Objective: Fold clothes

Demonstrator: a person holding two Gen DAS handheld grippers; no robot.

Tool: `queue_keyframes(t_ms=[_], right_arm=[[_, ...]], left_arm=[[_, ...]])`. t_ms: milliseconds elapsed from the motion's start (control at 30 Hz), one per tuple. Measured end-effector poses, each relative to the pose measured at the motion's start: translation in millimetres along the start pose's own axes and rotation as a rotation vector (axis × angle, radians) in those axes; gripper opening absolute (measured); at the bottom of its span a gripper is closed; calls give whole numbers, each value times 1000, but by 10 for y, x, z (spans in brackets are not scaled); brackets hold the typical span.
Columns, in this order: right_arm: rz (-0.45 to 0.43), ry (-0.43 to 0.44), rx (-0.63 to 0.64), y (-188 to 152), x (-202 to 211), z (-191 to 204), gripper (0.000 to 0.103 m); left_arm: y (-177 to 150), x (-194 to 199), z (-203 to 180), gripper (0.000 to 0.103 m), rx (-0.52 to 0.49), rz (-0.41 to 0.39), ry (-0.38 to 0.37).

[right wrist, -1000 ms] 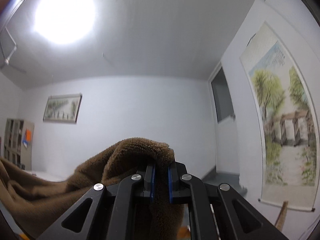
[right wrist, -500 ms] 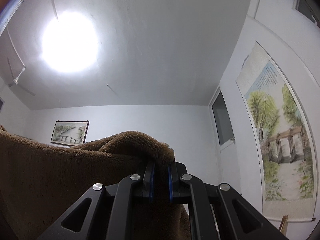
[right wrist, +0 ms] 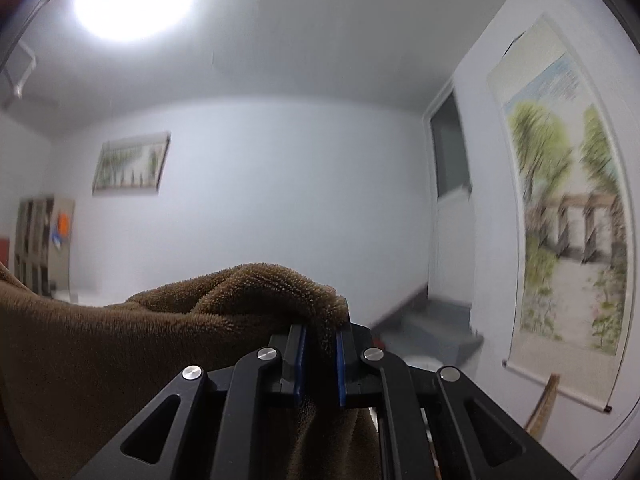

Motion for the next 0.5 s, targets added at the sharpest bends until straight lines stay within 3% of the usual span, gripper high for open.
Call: queue_keyframes(t_ms=[100,200,267,367,467,500], right_arm=[[195,-18,33,-329,-821,219,14],[471,19,42,-839,-1598,390,16],[657,65,19,-1269,-1995,463,16],[819,72,14,-1831,-2243,477,20],[904,30,13,-2203,-2314,369,40],[924,25,-7,-2282,-2320,318,55]], left_arm=[[-132,-971,-60,23,-47,192,42],[-510,-1848,-81,31,-107,401,71],[-797,-2219,-79,34,-143,495,73],[-1124,-2581,28,49,-176,586,54],[-1362,-2823,195,53,-172,657,51],[-1405,-2873,228,53,-166,670,50]])
Point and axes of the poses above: each gripper's, at about its wrist camera, not at the fingertips, and x roughly against the way its jaws point, z to its left, y to its top, the point moved 6 cm from there along -x, roughly the way its jaws point, and after that the axes turned 12 degrees about z, right-handed, at the moved point
